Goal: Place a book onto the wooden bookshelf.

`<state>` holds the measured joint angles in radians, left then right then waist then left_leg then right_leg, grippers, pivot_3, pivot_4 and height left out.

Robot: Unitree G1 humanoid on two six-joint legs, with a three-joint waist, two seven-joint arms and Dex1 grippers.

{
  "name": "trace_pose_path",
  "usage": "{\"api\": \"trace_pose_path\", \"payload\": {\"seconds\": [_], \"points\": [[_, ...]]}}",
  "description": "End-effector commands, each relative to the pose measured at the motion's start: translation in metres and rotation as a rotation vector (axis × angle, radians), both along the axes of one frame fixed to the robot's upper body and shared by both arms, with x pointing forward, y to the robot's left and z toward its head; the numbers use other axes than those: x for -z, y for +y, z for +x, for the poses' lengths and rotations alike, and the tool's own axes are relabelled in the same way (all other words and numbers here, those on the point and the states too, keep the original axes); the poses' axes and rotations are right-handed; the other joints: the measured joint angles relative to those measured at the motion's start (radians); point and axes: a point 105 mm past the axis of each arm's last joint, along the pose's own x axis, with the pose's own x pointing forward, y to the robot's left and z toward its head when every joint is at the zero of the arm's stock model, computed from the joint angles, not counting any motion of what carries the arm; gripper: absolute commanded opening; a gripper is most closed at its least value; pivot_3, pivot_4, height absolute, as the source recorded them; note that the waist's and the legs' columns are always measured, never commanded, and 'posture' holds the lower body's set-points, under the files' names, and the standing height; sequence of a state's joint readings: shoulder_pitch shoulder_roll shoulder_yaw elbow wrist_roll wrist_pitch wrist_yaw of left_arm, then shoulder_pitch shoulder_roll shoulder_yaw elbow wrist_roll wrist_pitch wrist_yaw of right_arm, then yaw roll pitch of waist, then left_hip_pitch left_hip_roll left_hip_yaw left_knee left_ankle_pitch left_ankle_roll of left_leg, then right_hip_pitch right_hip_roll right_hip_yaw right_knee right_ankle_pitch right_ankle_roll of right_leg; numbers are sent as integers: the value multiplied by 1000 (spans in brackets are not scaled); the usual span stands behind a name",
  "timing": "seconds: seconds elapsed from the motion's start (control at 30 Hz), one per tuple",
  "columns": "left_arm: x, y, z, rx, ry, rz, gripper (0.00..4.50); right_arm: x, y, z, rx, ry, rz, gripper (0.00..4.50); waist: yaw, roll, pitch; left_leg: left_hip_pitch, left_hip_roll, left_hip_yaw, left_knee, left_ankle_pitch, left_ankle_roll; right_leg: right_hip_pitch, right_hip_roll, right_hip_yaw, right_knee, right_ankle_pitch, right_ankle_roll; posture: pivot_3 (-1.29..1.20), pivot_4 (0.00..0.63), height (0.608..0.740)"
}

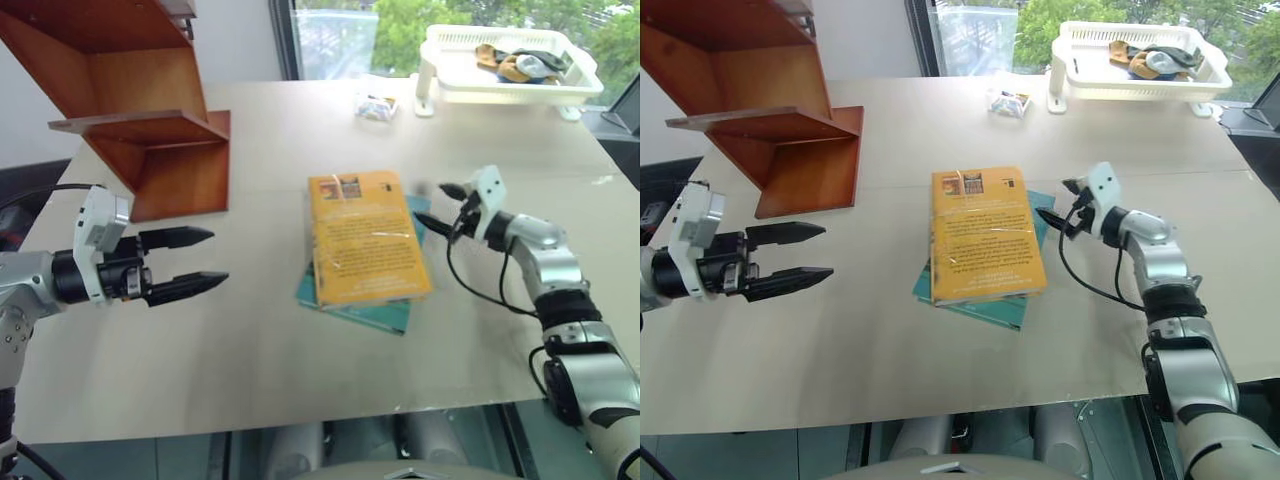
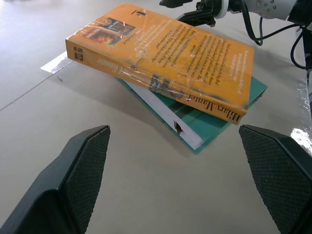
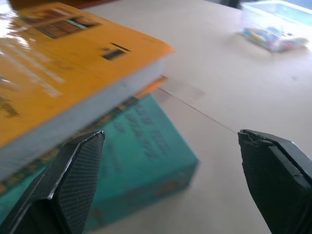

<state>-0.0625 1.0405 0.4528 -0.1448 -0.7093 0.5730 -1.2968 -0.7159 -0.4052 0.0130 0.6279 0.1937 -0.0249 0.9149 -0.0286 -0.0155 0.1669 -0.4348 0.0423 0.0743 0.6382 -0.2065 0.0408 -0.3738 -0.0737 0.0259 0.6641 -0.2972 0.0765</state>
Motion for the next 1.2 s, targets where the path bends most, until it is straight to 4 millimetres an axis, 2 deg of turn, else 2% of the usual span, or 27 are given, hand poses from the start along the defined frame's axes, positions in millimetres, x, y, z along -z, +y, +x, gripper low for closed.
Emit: {"api": "trace_pose_path", "payload": {"seconds": [0.03, 0.33, 0.6, 0.77, 0.87, 0.97, 1.03, 1.1, 1.2], "points": [[-10, 2, -2, -11, -56, 17, 4463, -13, 13, 1, -85, -72, -44, 4500, -2, 0, 0, 0, 0, 0, 0, 0, 0, 0, 0, 0, 0, 0, 0, 0, 150, 740], [-8, 5, -2, -30, -55, 17, 4463, -12, 38, -10, -263, -76, -47, 4500, -13, 0, 0, 0, 1, 0, 0, 0, 0, 0, 0, 0, 1, 0, 0, 0, 150, 740], [0, 10, -1, -50, -21, 9, 4463, -13, 52, -13, -308, -82, -31, 4500, -13, 0, 0, 0, 1, 0, 0, 1, -1, 0, 0, 0, 1, 0, 0, 0, 150, 740], [8, 16, 2, -68, 20, -24, 4463, -13, 53, -13, -312, -83, -34, 4500, -14, 0, 0, 1, 1, 0, 0, 1, -1, 0, 0, 0, 1, 0, 0, 0, 150, 740], [19, 6, 5, -41, 69, -99, 4463, -15, 46, -10, -285, -93, -36, 4500, -13, 0, 0, 1, 1, 0, 0, 1, -1, 0, 0, 0, 1, 0, 0, 0, 150, 740], [25, -10, 18, -24, 78, -273, 4463, -23, 33, -13, -276, -121, -45, 4500, -7, 0, 0, 1, 0, 0, 0, 1, -1, 0, -1, 0, 2, 0, 0, 0, 150, 740], [34, -13, 27, -30, 116, -344, 4463, -32, 25, -23, -299, -137, -42, 4500, -1, 0, 0, 0, 0, -1, 1, 1, -1, 0, -1, -1, 3, 0, 0, 0, 150, 740], [46, -14, 31, -15, 181, -343, 4463, -37, 16, -38, -323, -146, -68, 4500, -1, 0, 0, 0, 0, -1, 2, 1, -1, 0, 0, -1, 4, 0, 0, 0, 150, 740], [49, -11, 43, -30, 230, -400, 4463, -39, -1, -60, -335, -123, -105, 4500, 0, 0, 0, 0, -1, -1, 2, 1, -1, 0, 0, -1, 4, 0, 0, 0, 150, 740]]}}
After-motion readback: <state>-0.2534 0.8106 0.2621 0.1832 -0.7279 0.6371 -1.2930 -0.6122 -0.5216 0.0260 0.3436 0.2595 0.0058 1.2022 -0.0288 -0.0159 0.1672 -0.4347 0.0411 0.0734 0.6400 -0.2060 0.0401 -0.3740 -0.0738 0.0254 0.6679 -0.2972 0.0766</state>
